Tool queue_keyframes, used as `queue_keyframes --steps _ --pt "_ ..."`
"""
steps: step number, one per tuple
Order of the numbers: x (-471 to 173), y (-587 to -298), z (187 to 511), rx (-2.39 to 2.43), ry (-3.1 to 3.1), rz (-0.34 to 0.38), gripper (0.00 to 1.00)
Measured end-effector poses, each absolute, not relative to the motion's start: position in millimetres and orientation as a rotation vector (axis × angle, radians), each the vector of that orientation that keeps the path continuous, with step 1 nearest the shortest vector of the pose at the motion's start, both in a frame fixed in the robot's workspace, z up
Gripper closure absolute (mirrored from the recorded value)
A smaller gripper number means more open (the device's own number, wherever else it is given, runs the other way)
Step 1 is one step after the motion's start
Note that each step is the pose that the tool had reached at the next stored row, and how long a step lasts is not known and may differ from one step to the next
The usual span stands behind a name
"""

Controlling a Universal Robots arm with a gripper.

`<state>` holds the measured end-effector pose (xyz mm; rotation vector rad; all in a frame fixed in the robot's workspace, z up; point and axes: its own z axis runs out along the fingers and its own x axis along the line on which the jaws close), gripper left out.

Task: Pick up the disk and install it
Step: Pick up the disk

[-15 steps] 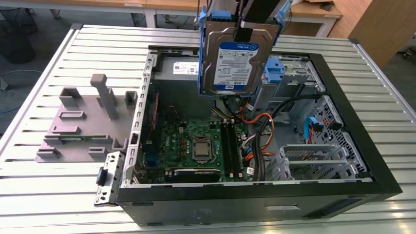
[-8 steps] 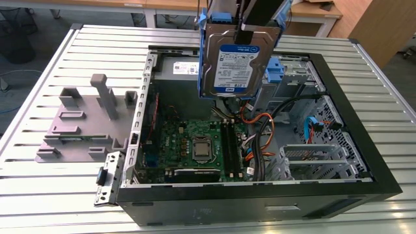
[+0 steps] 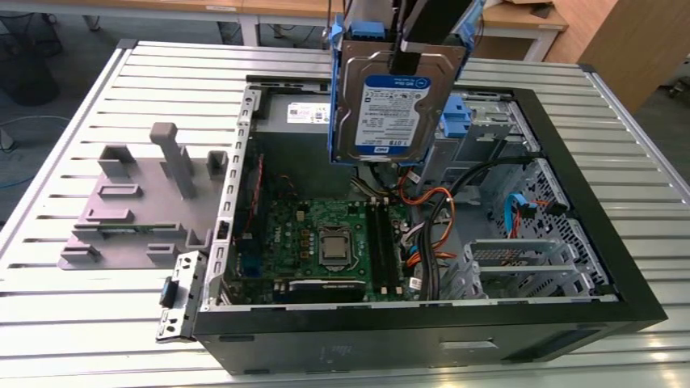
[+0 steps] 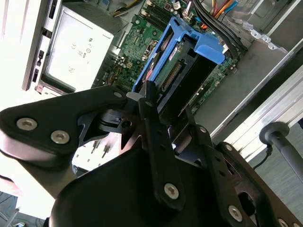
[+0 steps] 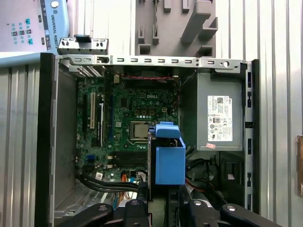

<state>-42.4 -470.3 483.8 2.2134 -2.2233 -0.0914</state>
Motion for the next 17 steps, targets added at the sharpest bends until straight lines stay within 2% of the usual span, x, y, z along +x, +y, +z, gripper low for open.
queue_keyframes --steps 17 --pt "-42.4 -479.2 483.5 2.213 -2.223 -0.091 0.65"
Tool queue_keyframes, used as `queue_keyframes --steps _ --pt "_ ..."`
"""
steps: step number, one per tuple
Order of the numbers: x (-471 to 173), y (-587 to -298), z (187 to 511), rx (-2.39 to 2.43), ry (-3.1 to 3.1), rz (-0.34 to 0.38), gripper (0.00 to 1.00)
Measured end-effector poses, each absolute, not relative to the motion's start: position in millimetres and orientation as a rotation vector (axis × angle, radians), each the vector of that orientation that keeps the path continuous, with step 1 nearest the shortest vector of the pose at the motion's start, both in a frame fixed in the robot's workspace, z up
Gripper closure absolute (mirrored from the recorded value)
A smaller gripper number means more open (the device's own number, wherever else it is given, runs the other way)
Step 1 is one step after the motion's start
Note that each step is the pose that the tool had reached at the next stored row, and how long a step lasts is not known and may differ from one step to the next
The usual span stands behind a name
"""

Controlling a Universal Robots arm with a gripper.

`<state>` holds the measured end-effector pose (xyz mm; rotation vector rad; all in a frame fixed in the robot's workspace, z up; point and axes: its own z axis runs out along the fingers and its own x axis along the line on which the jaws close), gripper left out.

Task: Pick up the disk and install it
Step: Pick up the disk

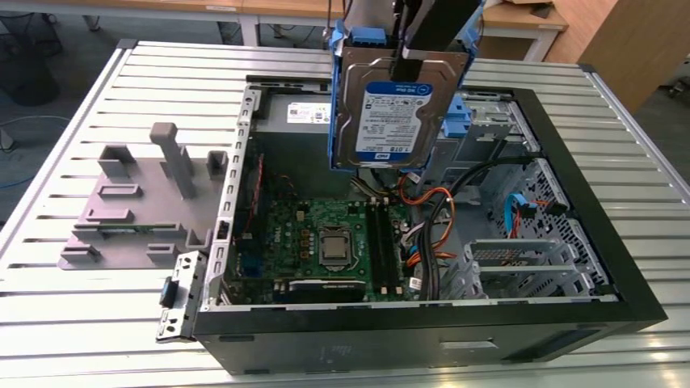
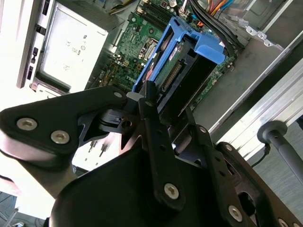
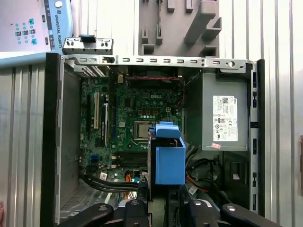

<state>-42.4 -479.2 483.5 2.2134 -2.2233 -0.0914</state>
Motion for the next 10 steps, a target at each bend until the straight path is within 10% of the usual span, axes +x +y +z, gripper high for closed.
queue_keyframes --steps 10 --pt "-34.7 -479.3 483.5 2.213 -2.223 -0.091 0.65"
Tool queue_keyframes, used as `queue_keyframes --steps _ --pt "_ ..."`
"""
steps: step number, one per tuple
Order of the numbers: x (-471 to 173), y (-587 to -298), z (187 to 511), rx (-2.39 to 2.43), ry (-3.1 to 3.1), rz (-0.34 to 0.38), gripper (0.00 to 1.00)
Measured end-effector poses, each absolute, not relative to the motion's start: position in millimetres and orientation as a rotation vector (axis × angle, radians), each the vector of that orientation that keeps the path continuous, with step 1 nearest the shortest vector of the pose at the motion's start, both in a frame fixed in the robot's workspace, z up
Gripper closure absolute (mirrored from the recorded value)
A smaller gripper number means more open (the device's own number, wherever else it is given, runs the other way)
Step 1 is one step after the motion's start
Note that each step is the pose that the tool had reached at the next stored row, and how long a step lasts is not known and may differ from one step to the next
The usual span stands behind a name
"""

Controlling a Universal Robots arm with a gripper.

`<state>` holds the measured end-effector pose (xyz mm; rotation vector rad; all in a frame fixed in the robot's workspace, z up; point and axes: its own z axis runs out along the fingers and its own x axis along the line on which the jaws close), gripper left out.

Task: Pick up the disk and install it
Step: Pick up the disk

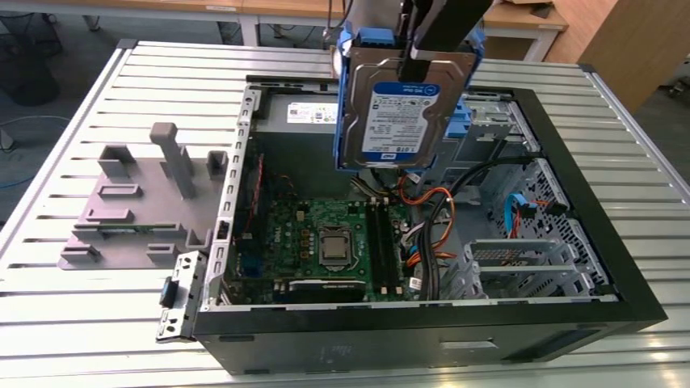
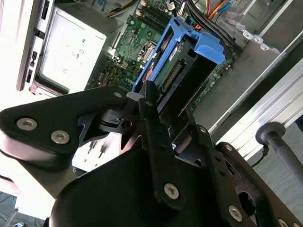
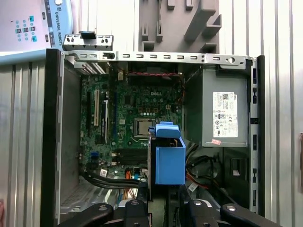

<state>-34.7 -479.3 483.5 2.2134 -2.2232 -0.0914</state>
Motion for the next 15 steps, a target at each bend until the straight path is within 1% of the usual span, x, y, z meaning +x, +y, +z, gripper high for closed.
queue_keyframes --steps 15 --pt "-17.6 -479.3 483.5 2.213 -2.223 -0.091 0.65"
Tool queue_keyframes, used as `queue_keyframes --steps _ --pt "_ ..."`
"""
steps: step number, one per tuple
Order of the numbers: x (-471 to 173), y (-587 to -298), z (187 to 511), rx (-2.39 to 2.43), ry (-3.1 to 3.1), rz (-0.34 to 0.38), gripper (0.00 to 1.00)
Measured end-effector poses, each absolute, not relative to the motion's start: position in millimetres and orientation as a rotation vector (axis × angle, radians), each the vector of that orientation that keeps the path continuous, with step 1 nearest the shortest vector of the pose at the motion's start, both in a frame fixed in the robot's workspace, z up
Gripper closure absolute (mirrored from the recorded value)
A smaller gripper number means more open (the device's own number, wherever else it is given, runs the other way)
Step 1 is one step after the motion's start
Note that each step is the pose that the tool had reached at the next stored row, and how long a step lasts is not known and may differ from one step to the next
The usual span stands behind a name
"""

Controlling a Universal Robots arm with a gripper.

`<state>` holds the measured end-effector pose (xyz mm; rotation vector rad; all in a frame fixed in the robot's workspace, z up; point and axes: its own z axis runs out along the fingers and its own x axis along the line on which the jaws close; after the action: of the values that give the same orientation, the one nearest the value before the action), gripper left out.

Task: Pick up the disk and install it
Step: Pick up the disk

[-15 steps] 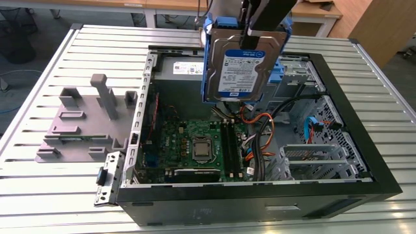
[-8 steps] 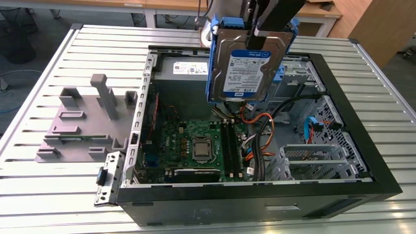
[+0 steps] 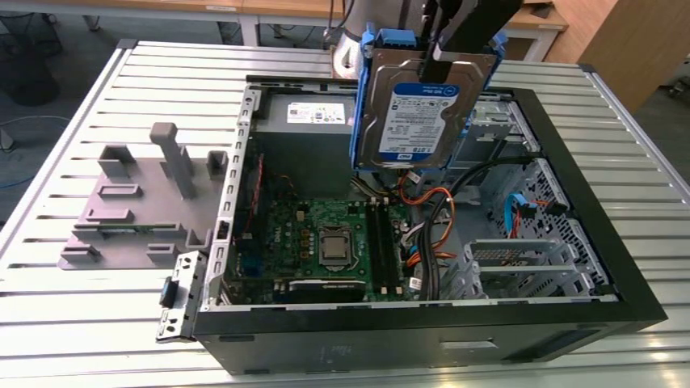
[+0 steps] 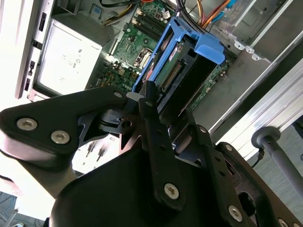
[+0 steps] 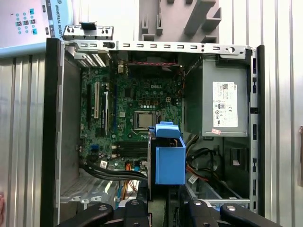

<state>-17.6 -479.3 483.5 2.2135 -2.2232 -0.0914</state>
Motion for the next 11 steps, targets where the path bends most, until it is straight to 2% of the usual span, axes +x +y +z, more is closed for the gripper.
queue_keyframes --steps 11 --pt "-16.2 -480.8 483.4 2.214 -2.223 -0.091 0.65"
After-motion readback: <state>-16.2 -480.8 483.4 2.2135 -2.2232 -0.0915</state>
